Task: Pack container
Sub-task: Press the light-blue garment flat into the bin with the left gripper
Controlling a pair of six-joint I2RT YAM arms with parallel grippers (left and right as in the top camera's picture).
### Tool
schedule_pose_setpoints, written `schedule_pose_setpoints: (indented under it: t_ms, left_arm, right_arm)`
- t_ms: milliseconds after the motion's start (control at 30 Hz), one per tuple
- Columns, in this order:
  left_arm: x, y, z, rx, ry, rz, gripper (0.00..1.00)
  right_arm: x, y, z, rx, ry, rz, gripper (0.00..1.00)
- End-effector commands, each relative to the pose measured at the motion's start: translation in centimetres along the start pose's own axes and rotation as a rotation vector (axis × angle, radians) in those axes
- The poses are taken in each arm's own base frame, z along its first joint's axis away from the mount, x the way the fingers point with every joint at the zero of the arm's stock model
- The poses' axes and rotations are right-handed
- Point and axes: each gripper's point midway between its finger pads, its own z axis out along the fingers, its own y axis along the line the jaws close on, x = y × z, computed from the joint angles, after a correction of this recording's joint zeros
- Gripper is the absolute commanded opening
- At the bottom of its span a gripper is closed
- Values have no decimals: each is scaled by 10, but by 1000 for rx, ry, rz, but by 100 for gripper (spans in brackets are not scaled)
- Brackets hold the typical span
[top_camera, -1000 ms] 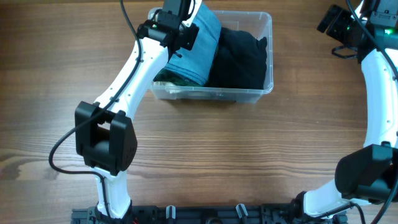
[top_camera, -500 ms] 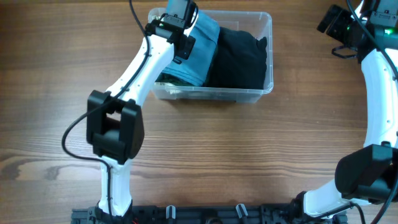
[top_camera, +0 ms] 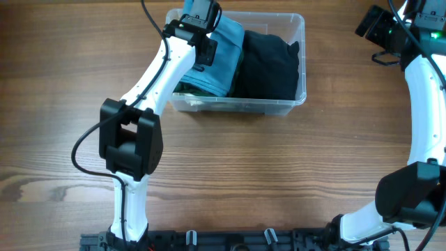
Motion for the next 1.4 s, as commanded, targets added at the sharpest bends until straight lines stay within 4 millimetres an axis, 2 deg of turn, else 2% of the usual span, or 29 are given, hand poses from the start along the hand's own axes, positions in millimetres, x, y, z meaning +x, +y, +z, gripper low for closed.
schedule_pose_setpoints:
  t_ms: [0, 267, 500, 600, 700, 833, 1033, 1233, 1333, 1367]
  left_arm:
    - [105, 19, 83, -13, 349, -103, 7]
    - [125, 35, 93, 9, 399, -195, 7]
    - [140, 31, 104, 9, 403, -197, 8]
    - [140, 31, 105, 13, 402, -198, 7]
    - [132, 32, 100, 14, 384, -201, 7]
    - [108, 37, 76, 20, 332, -209, 10]
    - [67, 47, 29, 34, 201, -229, 30]
    - [31, 46, -33, 54, 47, -228, 52]
    - [10, 46, -73, 69, -62, -229, 66]
    - [1, 49, -93, 75, -118, -236, 72]
  right_arm:
    - [6, 1, 8, -1, 22, 4, 100]
    - [6, 1, 8, -1, 21, 4, 100]
    - [6, 1, 8, -1, 21, 5, 100]
    - [6, 1, 8, -1, 21, 4, 100]
    - [6, 1, 8, -1, 21, 4, 100]
    - [6, 1, 8, -1, 21, 4, 100]
    - [6, 1, 8, -1, 21, 4, 100]
    - [6, 1, 8, -1, 21, 4, 100]
    - [6, 1, 8, -1, 21, 4, 100]
    - [6, 1, 8, -1, 21, 4, 100]
